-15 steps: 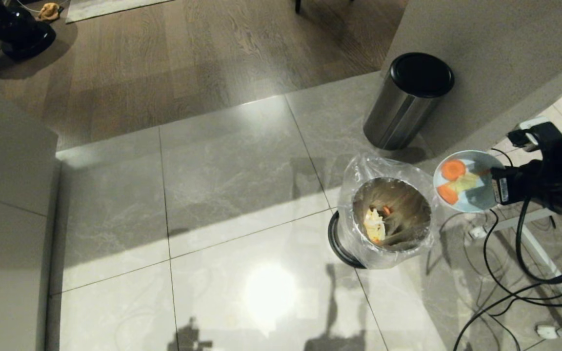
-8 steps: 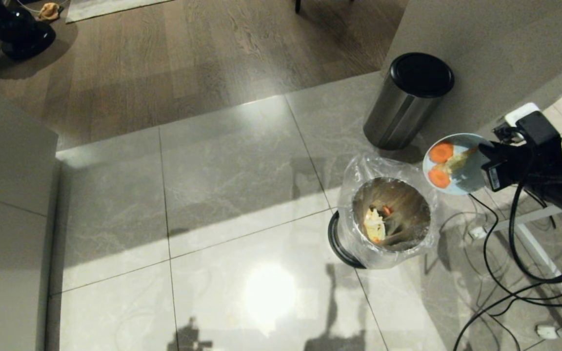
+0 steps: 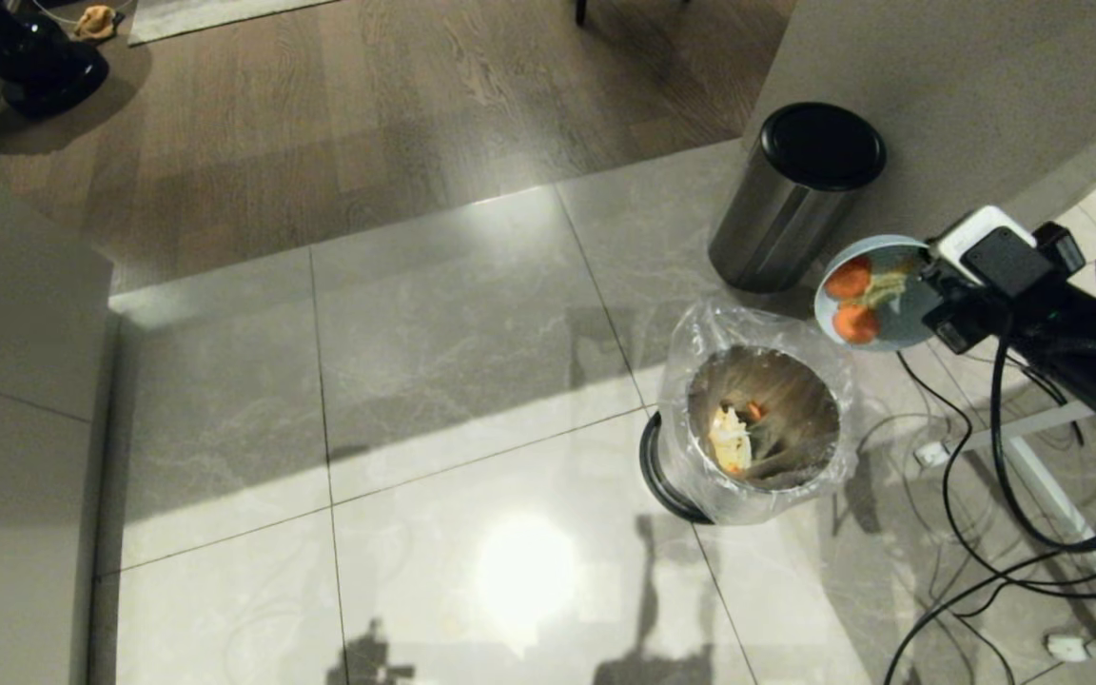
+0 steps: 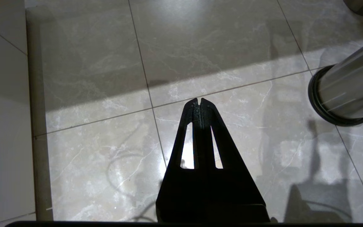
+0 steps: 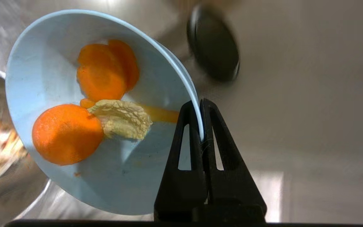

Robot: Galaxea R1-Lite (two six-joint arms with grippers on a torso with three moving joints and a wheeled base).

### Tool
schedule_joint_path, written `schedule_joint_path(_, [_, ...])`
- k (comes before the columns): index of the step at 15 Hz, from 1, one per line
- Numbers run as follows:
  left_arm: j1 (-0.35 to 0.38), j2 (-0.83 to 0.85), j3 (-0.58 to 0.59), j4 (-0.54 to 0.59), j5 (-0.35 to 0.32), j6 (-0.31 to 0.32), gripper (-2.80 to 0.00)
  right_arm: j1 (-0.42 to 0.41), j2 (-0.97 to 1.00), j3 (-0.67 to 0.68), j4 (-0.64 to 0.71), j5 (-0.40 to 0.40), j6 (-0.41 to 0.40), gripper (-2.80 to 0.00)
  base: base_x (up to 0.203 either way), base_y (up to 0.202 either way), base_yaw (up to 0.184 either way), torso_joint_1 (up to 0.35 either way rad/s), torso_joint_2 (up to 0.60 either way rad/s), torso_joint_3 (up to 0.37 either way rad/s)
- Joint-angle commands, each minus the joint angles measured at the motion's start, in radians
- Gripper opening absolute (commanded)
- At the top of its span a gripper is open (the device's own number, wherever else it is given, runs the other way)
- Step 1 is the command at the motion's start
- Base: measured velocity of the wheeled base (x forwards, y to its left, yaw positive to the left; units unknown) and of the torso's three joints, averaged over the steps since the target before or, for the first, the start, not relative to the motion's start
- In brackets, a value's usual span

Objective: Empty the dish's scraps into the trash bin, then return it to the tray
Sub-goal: Pour the leftover food from the bowl into the trash can

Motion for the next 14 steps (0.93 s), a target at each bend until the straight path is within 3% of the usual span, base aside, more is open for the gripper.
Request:
schedule_joint_path(1, [0.000, 0.001, 0.000, -0.001, 0.000, -0.001, -2.80, 0.016, 0.013, -0.001, -0.043, 0.056, -0.046, -2.80, 0.000, 0.000, 0.000, 0.000, 0.00, 0.000])
schedule_joint_path(7, [-0.001, 0.001, 0.000, -0.001, 0.000, -0.001, -2.80, 0.020, 0.013, 0.006, -0.086, 0.289, -0.261, -2.80, 0.000, 0.000, 0.000, 0.000, 0.00, 0.000])
schedule_joint_path(11, [0.000, 0.000, 0.000, -0.001, 0.000, -0.001, -2.80, 0.020, 0.014, 0.057, -0.125, 0.372, -0.324, -2.80, 0.000, 0.000, 0.000, 0.000, 0.00, 0.000])
schedule_joint_path(14, [0.000, 0.001, 0.000, -0.001, 0.000, -0.001, -2.80, 0.020, 0.049, 0.092, -0.293, 0.386, -0.343, -2.80, 0.000, 0.000, 0.000, 0.000, 0.00, 0.000])
